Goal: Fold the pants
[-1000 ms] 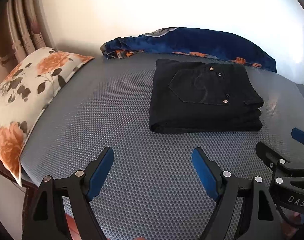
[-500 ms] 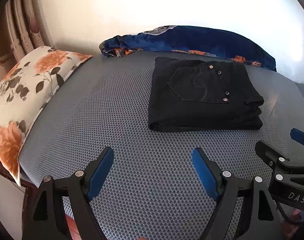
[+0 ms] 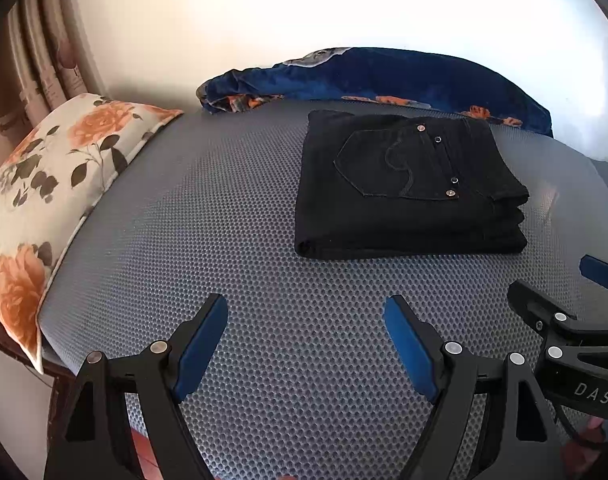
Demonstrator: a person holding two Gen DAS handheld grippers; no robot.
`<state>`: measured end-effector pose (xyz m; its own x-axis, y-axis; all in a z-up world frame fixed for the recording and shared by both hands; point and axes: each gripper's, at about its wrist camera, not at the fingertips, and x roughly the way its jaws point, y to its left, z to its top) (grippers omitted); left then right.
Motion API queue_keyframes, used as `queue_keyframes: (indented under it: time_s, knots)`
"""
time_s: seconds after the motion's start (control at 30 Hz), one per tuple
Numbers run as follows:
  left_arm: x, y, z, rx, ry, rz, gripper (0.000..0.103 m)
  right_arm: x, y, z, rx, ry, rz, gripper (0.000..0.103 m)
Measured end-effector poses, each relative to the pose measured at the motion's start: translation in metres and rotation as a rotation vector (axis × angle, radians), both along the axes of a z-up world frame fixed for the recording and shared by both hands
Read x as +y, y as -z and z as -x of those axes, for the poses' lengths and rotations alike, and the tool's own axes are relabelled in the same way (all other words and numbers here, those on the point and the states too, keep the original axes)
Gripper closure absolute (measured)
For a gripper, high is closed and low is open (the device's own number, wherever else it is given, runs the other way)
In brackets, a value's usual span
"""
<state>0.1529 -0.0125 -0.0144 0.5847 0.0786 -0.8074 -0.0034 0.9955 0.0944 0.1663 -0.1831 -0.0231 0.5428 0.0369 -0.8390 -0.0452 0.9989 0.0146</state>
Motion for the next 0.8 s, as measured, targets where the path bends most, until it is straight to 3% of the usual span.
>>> queue_keyframes:
  time_s: [0.8]
  knots:
    - [-0.0027, 0.0061, -0.0014, 0.019, 0.013, -0.002, 0.022, 0.0004, 0.0032, 0.0002, 0.016, 0.012, 0.009, 0.001]
